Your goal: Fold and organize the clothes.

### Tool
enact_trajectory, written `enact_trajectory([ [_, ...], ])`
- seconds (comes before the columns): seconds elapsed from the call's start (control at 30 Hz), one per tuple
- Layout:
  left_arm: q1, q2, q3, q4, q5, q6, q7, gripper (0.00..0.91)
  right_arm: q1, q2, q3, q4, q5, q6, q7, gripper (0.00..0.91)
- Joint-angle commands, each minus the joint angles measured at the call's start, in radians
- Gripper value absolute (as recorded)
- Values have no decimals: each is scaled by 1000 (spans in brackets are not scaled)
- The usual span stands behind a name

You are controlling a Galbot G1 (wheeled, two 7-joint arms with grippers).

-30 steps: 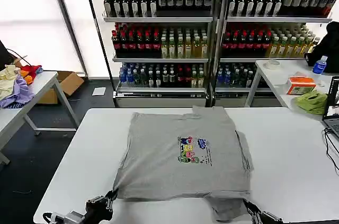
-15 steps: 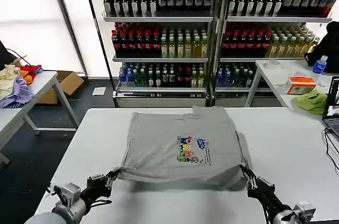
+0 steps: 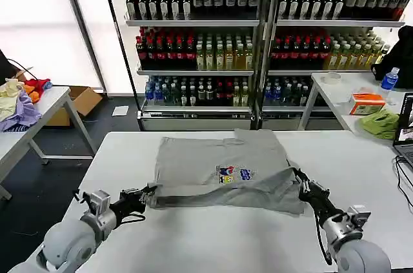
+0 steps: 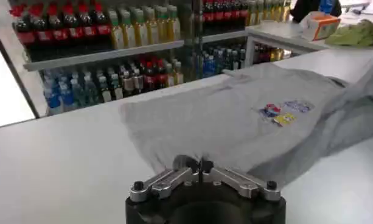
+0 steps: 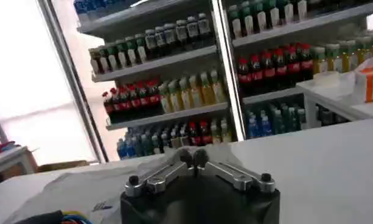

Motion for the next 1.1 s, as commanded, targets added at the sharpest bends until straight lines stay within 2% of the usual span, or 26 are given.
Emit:
enact_trajectory([
  [0.03,-206,-52,126,165,-1,9,22,907,115,-9,-74,-119,-70,-38,-2,907],
  [0.17,-224,-62,108,204,5,9,22,907,120,0,-87,-126,-92,-60,-1,907],
  [0.33,-196,-26,30,185,-7,8,22,907,104,-4,-60,-94,-75,-63,9,907],
  [0.5,-42,24,-51,92,-5,3,13,907,65,-10,-11,-31,-74,-103,48,907],
  [0.6,47,30,-97,8,1,5,11,907,7,-18,28,27,-71,-118,36,907],
  [0.67,117,11,-112,-31,15,8,3,907,-51,-19,48,77,-71,-123,43,907],
  [0.77,176,-36,-110,-54,97,8,-10,907,-157,-9,84,153,-88,-142,96,907],
  [0.93,228,-90,-90,-48,149,5,-14,907,-257,6,110,176,-119,-163,136,907],
  [0.97,228,-100,-81,-44,157,4,-14,907,-267,9,109,172,-119,-165,136,514],
  [1.0,226,-107,-75,-32,160,3,-14,907,-273,14,100,164,-114,-157,143,0],
  [1.07,212,-126,-62,-1,164,4,-14,907,-268,27,85,150,-117,-157,159,0],
  [1.1,206,-133,-61,1,164,5,-14,695,-259,34,76,143,-118,-161,173,0],
])
